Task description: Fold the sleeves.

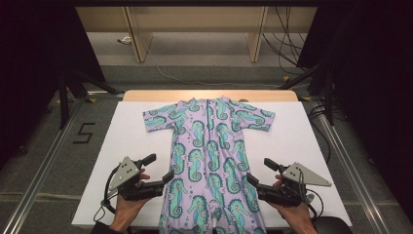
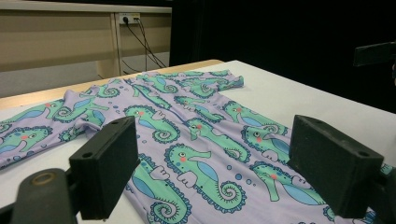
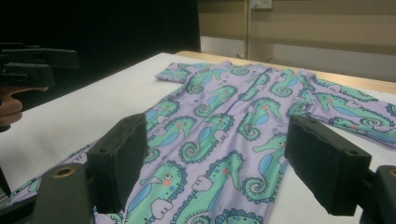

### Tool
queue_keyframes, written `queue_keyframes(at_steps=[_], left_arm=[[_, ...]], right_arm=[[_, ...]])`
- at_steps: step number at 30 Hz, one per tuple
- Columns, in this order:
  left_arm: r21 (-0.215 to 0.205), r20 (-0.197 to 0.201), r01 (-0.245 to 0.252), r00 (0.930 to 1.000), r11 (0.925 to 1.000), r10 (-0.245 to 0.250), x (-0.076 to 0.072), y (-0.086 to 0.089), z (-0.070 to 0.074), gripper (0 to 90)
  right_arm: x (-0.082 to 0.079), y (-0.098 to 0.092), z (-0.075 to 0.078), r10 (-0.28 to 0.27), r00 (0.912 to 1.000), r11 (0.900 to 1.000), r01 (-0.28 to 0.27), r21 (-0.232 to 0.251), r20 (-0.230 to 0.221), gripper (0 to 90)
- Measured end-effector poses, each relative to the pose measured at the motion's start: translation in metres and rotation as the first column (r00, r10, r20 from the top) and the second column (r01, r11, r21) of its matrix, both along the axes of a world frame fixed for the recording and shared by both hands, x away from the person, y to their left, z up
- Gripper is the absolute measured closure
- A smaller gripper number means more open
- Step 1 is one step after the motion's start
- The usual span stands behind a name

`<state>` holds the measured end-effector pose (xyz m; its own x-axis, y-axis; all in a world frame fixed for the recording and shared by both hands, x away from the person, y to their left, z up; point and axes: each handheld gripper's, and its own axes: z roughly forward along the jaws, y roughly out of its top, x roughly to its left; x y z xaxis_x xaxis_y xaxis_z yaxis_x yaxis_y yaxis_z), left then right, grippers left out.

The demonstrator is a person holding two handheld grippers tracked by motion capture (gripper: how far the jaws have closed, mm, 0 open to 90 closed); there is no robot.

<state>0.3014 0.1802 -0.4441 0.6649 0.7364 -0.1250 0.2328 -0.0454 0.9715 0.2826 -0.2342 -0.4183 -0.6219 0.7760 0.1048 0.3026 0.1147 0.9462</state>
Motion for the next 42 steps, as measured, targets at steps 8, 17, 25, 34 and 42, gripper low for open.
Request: queue_keyframes(at_steps=[8, 17, 25, 34, 42], left_arm=[[0.005, 0.003, -0.004, 1.0, 1.0, 0.004, 0.0, 0.0, 0.0, 15.3], [0.011, -0.006, -0.008, 0.9999, 0.9999, 0.009, 0.001, 0.0, 0.0, 15.3], [0.032, 0.0, -0.02, 0.9998, 0.9993, 0.02, 0.006, 0.0, 0.002, 15.3], [0.031, -0.031, -0.089, 0.9954, 0.9955, 0.09, 0.02, 0.012, 0.008, 15.5], [0.05, -0.047, -0.122, 0.9911, 0.9913, 0.124, 0.032, 0.016, 0.013, 15.5]], right_arm=[[0.0, 0.0, 0.0, -0.002, 1.0, 1.0, 0.002, 0.0, 0.003, 22.5], [0.001, -0.001, 0.0, -0.007, 1.0, 1.0, 0.007, -0.001, 0.004, 22.6], [0.001, -0.001, -0.001, -0.015, 0.9999, 1.0, 0.015, -0.001, 0.002, 22.8], [0.004, 0.0, -0.003, -0.016, 0.9998, 1.0, 0.016, -0.004, -0.008, 22.9], [0.004, -0.001, -0.003, -0.016, 0.9998, 1.0, 0.016, -0.007, -0.008, 22.9]])
